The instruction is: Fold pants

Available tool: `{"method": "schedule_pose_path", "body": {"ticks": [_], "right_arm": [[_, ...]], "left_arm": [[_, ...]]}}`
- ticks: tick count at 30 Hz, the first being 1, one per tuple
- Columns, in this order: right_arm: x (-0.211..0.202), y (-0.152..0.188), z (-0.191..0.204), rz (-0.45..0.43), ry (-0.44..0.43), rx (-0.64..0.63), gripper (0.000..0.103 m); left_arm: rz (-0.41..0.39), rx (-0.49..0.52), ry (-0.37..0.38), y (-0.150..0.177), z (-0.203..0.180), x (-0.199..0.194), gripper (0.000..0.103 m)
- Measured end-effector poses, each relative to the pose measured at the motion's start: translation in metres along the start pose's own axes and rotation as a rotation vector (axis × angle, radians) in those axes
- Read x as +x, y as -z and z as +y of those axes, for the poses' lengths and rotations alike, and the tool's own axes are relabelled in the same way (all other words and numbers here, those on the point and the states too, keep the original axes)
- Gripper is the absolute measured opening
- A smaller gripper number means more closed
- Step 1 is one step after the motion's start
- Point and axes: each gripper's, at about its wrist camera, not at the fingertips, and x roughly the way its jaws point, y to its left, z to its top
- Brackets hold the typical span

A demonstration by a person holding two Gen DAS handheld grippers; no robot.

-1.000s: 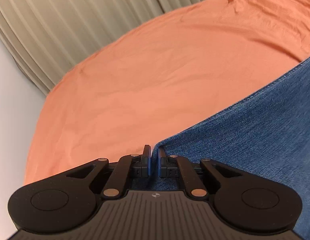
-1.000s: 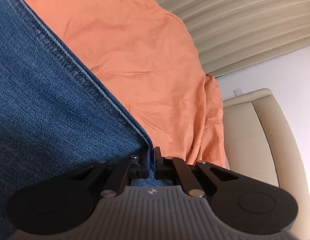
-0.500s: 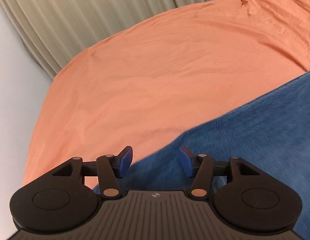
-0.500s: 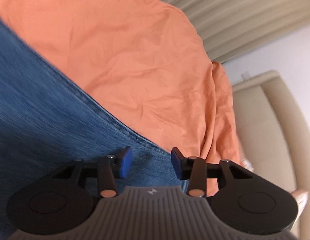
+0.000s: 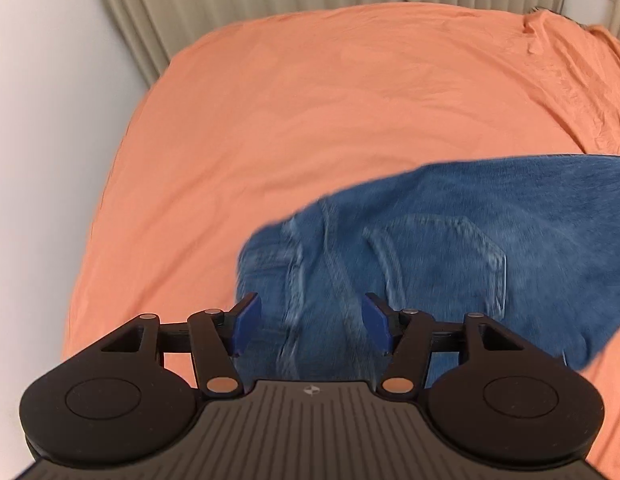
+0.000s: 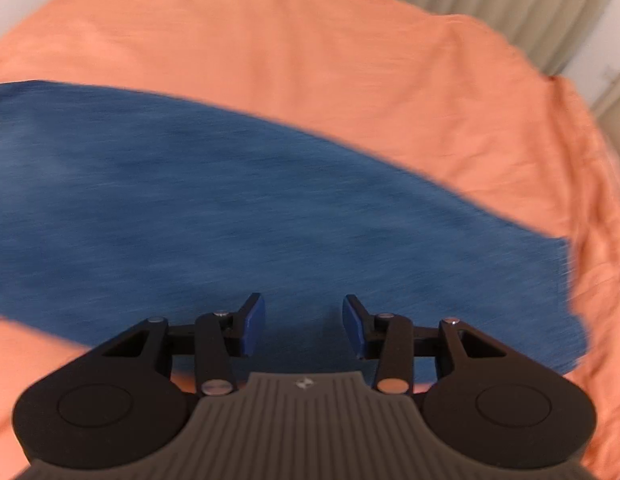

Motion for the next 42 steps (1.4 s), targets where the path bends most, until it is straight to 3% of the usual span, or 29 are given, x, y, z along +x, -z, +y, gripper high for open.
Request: {"method": "schedule_pose_path", "body": {"ticks": [5,7,10,12,18,22,29,32,33,34,38,42], "right_arm": [[-0.013,0.016,0.055,-0.012,-0.108,-0.002,0.038],[-0.017,0.032,0.097,-0.025,-0.167,0.006,0.039],[-0.015,0.043,0.121,-0.028,-0.206,0.014,0.039],[-0.013,0.059,0.153,-0.076,-0.229,-0.002,0.038],[-0.01,0.073,0.197,-0.174,-0.245,0.034,0.038],[-0.009,0.072,0.217,-0.21,-0.233,0.042,0.039],[-0.003,0.069,0.233,-0.227,-0.216,0.002,0.04],[0.002,0.069,0.245,-0.241,-0.196,-0.061,0.04],[0.003,0.069,0.246,-0.249,-0.192,-0.07,0.04],[0.002,0.068,0.247,-0.258,-0.188,-0.083,0.04],[-0.005,0.067,0.253,-0.318,-0.165,-0.158,0.04],[-0.008,0.063,0.262,-0.376,-0.152,-0.25,0.04]], "left_arm": [[0.029,-0.087,0.064,0.03,0.029,-0.016,0.069],[0.029,-0.131,0.085,0.043,0.038,-0.017,0.069],[0.01,-0.216,0.159,0.063,0.053,-0.017,0.069],[-0.002,-0.287,0.219,0.077,0.064,-0.013,0.07],[-0.114,-0.595,0.397,0.118,0.097,0.009,0.072],[-0.13,-0.808,0.513,0.141,0.107,0.043,0.073],[-0.141,-1.068,0.605,0.142,0.106,0.104,0.07],[-0.162,-1.094,0.577,0.137,0.103,0.113,0.058],[-0.163,-1.072,0.544,0.133,0.103,0.11,0.043],[-0.164,-1.038,0.512,0.127,0.104,0.105,0.037],[-0.26,-0.895,0.464,0.092,0.105,0.062,0.03],[-0.255,-0.757,0.344,0.058,0.096,0.044,0.028]]}}
